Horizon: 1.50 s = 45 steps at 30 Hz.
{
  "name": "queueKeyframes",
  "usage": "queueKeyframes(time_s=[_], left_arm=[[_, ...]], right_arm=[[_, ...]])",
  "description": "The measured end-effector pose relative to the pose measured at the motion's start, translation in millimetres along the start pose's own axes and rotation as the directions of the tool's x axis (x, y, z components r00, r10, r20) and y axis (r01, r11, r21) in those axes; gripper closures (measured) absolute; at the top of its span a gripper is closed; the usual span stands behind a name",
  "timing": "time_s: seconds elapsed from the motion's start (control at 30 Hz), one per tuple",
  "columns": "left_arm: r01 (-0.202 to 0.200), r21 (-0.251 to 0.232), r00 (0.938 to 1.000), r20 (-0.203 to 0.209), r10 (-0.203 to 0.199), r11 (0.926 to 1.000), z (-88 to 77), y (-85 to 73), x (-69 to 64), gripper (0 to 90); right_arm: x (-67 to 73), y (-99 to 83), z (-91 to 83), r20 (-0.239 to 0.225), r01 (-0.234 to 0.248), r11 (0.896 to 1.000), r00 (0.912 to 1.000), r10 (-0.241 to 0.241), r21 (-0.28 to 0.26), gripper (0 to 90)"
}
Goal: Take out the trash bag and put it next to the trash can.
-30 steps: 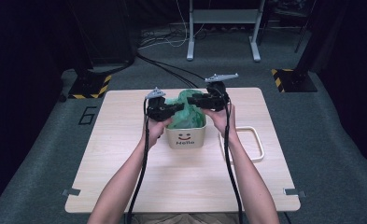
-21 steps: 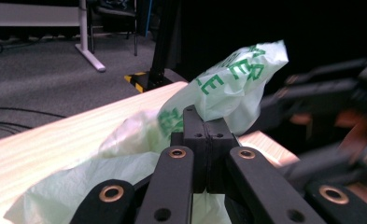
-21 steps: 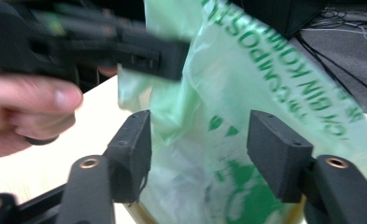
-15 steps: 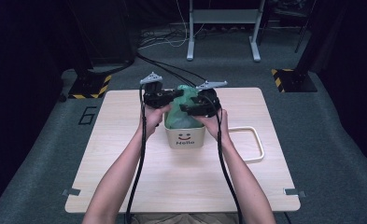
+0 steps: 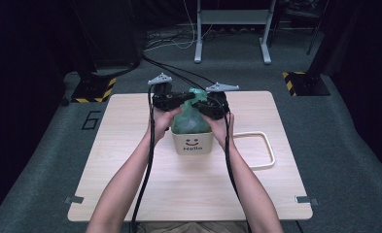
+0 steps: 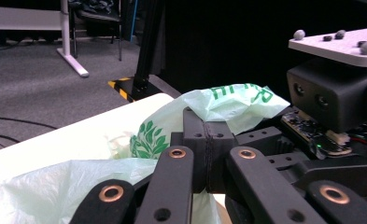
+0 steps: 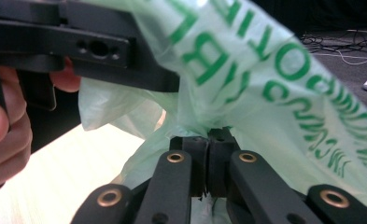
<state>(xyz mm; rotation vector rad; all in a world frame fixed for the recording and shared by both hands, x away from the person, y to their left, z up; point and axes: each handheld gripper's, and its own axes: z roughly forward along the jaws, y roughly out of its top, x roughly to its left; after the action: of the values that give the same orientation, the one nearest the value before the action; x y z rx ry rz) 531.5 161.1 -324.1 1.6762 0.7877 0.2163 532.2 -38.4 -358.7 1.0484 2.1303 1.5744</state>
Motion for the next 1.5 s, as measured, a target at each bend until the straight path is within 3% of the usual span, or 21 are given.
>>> queueKeyframes(time_s=[0.1,0.27,0.33,0.53,0.67,0.83,0.93,1.1,1.2,1.3,1.5], left_arm=[[0.006,0.004,1.0000,-0.004,-0.006,1.0000,-3.2,-0.9,2.5,83.3],[0.044,-0.008,0.9987,-0.027,-0.044,0.9990,-15.9,-9.1,11.3,51.5],[0.060,-0.014,0.9976,-0.034,-0.061,0.9981,-23.5,-14.0,16.9,44.5],[0.052,-0.002,0.9962,-0.070,-0.052,0.9986,-48.0,-32.4,23.6,34.6],[0.028,0.029,0.9956,-0.090,-0.025,0.9992,-55.2,-49.9,25.5,32.9],[0.054,0.052,0.9956,-0.080,-0.050,0.9972,-45.7,-65.6,33.5,31.3],[0.046,0.045,0.9964,-0.073,-0.043,0.9979,-36.4,-67.7,33.9,31.7],[-0.002,0.031,0.9984,-0.056,0.003,0.9995,-21.6,-68.4,32.2,32.1],[-0.016,0.016,0.9990,-0.042,0.016,0.9997,-17.9,-69.5,34.0,32.6],[-0.013,0.017,0.9992,-0.039,0.014,0.9998,-14.2,-71.8,34.1,39.1],[-0.033,0.012,0.9994,-0.014,0.033,0.9994,-11.5,-74.6,34.5,60.2]], right_arm=[[2.3,0.7,-1.0,0.001,0.012,1.000,0.9999,-0.012,0.017,89.9],[2.8,1.4,-4.0,0.007,0.019,0.999,0.9998,-0.019,0.026,90.0],[2.2,1.4,-5.7,0.013,0.020,0.999,0.9997,-0.020,0.030,90.0],[0.9,2.4,-11.7,0.030,0.012,1.000,0.9995,-0.013,0.023,90.0],[5.1,4.8,-13.4,0.031,0.030,0.999,0.9991,-0.030,0.020,90.0],[15.5,10.2,-12.8,0.023,0.070,0.997,0.9972,-0.071,0.022,90.0],[24.0,13.8,-11.4,0.013,0.095,0.995,0.9954,-0.095,0.021,90.0],[40.5,18.6,-9.1,-0.010,0.135,0.991,0.9909,-0.135,0.024,90.0],[43.7,18.9,-7.8,-0.017,0.147,0.989,0.9890,-0.147,0.030,90.0],[43.4,18.6,-6.8,-0.019,0.144,0.989,0.9894,-0.144,0.034,90.0],[42.6,16.3,-5.5,-0.020,0.137,0.990,0.9905,-0.136,0.042,90.0]])
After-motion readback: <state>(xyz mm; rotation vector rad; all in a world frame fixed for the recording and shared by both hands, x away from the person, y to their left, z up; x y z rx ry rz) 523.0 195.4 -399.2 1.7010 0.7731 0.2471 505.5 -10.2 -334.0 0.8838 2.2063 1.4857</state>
